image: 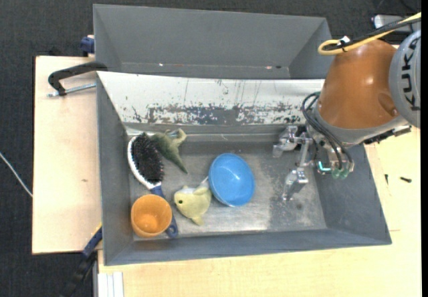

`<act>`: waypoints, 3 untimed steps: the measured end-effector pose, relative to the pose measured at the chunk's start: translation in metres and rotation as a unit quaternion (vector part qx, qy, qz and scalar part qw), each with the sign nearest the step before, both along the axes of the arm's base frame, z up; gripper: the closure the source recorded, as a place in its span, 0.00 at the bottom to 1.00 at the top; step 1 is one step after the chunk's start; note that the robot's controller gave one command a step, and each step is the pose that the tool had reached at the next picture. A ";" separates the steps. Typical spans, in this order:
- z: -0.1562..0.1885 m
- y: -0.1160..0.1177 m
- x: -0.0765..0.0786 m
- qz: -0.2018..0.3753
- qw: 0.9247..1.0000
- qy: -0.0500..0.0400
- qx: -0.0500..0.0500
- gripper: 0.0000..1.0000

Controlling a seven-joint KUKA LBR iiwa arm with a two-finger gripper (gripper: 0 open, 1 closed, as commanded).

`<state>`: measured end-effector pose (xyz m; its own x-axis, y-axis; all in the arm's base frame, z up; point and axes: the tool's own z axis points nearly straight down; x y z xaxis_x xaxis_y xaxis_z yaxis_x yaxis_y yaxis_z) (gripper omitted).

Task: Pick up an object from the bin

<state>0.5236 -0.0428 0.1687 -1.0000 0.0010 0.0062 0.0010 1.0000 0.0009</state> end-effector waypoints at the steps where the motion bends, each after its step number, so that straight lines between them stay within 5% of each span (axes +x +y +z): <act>1: -0.098 0.046 0.023 0.107 0.994 -0.006 0.000 0.00; 2: -0.046 0.110 -0.005 0.173 0.985 -0.007 0.002 0.00; 3: -0.095 0.112 0.011 0.268 0.963 -0.005 0.001 0.00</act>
Offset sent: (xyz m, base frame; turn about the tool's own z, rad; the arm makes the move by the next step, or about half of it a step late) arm 0.0208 0.0453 -0.0987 -0.2146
